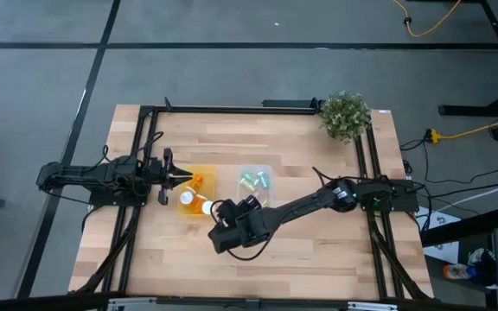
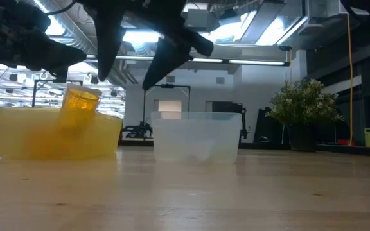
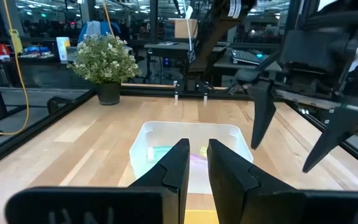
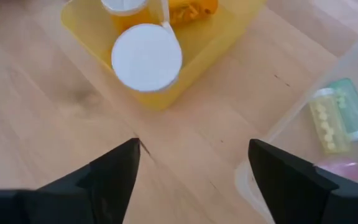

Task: Pick and place medicine bottles into bin by pill shape (circle, oval)
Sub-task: Put the orange pill bottle into the yellow bin

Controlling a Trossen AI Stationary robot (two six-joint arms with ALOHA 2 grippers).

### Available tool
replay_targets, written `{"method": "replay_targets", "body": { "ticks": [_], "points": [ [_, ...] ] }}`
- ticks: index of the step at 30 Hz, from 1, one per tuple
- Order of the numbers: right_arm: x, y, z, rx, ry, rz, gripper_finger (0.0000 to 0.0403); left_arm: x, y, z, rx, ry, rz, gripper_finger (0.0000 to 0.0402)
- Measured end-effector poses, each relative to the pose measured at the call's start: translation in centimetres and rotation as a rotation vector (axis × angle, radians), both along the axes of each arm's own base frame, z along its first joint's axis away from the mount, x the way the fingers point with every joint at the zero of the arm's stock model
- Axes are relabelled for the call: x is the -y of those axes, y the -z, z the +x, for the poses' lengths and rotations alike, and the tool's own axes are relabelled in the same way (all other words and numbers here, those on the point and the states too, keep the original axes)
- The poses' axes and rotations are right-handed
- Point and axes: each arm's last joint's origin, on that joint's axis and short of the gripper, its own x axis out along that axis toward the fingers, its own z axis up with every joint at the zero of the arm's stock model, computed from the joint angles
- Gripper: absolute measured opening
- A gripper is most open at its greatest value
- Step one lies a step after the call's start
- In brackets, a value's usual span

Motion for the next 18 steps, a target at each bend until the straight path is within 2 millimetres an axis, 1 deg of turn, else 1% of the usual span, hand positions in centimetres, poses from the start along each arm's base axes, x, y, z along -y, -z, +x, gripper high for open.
{"method": "replay_targets", "body": {
  "ticks": [5,9,12,14,18],
  "points": [
    [0.4,0.5,0.5,0.017,0.009,-0.018,0.0250,0.0,0.0,0.0,-0.001,0.000,0.000,0.0050],
    [0.7,0.1,1.4,0.082,-0.027,-0.081,0.0223,0.0,0.0,0.0,-0.001,0.000,0.000,0.0050],
    [1.3,-0.3,2.4,0.122,-0.088,-0.035,0.0215,0.0,0.0,0.0,0.000,0.000,0.000,0.0050],
    [2.3,0.0,3.2,0.134,-0.124,0.004,0.0214,0.0,0.0,0.0,0.000,0.000,0.000,0.0050],
    [4.0,0.5,3.8,0.127,-0.125,-0.007,0.0213,0.0,0.0,0.0,0.000,0.000,-0.001,0.0050]
  ]
}}
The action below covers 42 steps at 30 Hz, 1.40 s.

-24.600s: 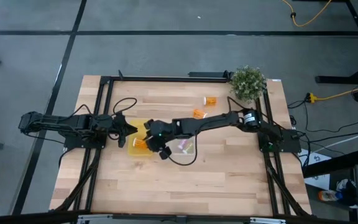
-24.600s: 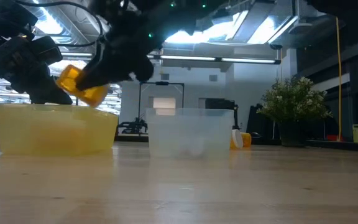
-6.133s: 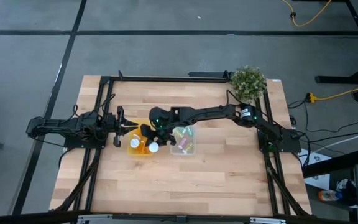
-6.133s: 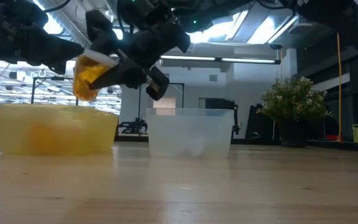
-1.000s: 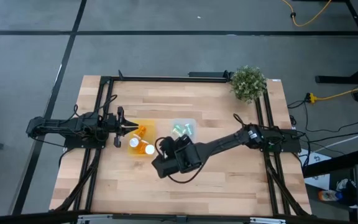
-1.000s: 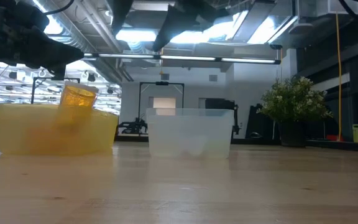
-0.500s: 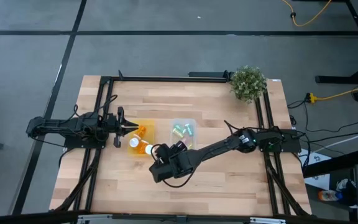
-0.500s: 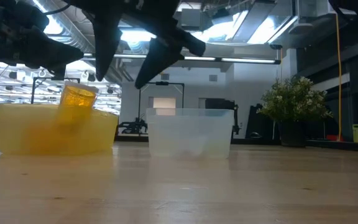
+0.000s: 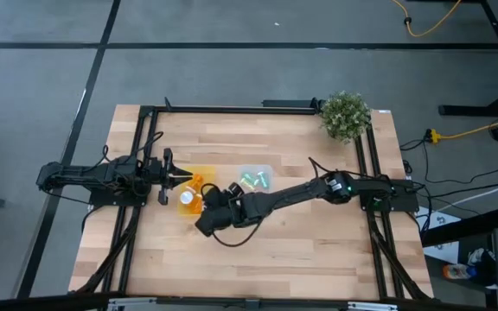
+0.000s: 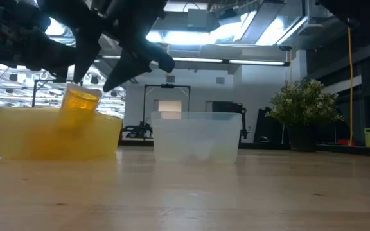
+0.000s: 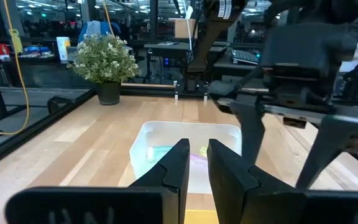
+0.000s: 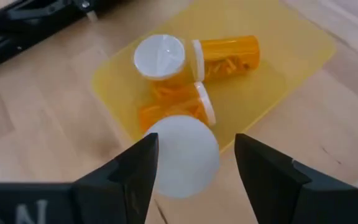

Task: Pick and place medicine bottles into bin by pill shape (circle, oval)
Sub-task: Put the orange pill bottle into the yellow bin

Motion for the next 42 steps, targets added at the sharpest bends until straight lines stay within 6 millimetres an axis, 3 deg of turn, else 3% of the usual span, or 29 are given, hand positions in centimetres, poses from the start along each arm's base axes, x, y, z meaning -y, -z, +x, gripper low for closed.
{"method": "replay_targets", "body": {
  "ticks": [36,42],
  "points": [
    [2.4,0.1,0.5,-0.081,-0.141,0.020,0.0213,0.0,0.0,0.0,0.000,0.000,0.000,0.0050],
    [2.5,-1.1,0.7,-0.060,-0.146,-0.013,0.0213,0.0,0.0,0.0,0.000,0.000,0.000,0.0050]
  ]
}}
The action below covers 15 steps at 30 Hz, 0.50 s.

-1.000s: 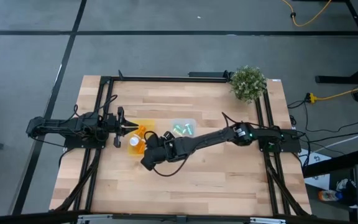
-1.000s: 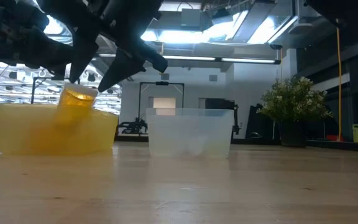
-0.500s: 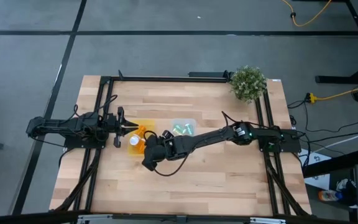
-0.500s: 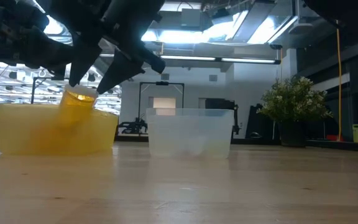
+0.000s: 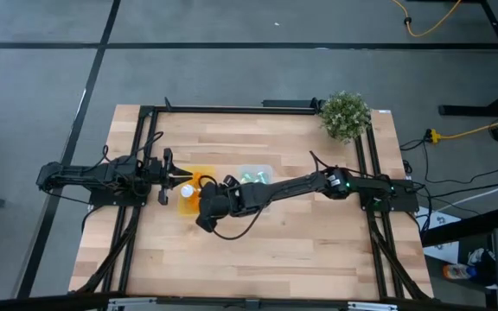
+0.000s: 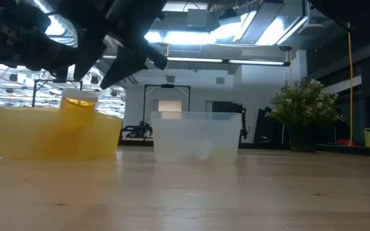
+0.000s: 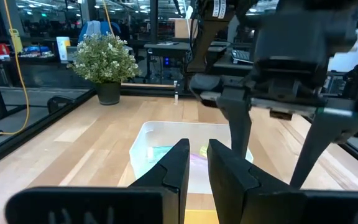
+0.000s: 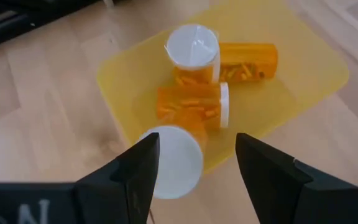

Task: Pick and place medicine bottles into bin by pill shape (circle, oval)
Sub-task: Put the orange pill bottle into the yellow bin

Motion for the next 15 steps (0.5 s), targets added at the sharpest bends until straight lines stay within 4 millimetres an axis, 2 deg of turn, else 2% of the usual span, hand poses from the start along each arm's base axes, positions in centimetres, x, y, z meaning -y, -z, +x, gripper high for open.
{"method": "replay_targets", "body": {
  "ticks": [6,15],
  "points": [
    [-0.13,-0.97,-0.04,0.023,-0.014,0.013,0.0213,0.00,0.00,0.00,0.000,0.000,-0.001,0.0050],
    [-0.03,-1.24,0.32,0.058,-0.046,0.041,0.0213,0.00,0.00,0.00,0.000,0.000,-0.001,0.0050]
  ]
}}
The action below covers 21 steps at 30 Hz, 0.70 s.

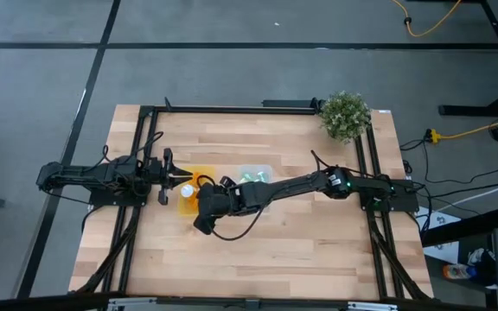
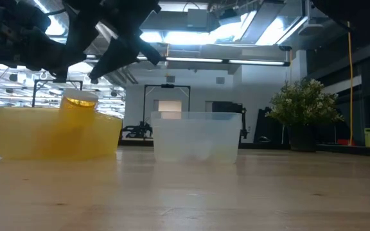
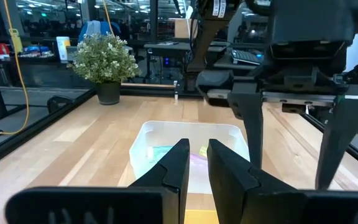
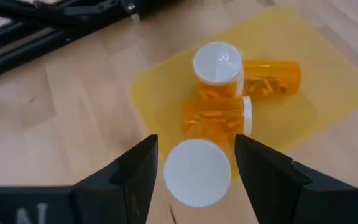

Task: Pick and place medicine bottles into bin by pill shape (circle, oval)
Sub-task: Put the orange pill bottle into the yellow bin

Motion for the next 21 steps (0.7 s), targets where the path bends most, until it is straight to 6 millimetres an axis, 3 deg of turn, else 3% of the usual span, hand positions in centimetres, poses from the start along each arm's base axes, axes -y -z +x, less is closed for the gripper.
{"method": "replay_targets", "body": {
  "ticks": [9,12,16,21],
  "points": [
    [2.4,-0.1,0.4,-0.020,-0.064,0.083,0.0213,0.0,0.0,0.0,0.000,0.000,-0.001,0.0050],
    [2.5,-2.1,-0.5,-0.017,-0.053,0.031,0.0213,0.0,0.0,0.0,0.002,0.002,-0.039,0.0050],
    [2.2,-6.1,-3.4,-0.042,0.057,-0.148,0.0213,0.1,-1.1,-0.1,-0.022,0.026,-0.062,0.0050],
    [2.8,-9.2,-7.4,-0.149,0.201,-0.247,0.0213,0.0,-3.6,0.3,-0.254,-0.037,-0.123,0.0050]
  ]
}}
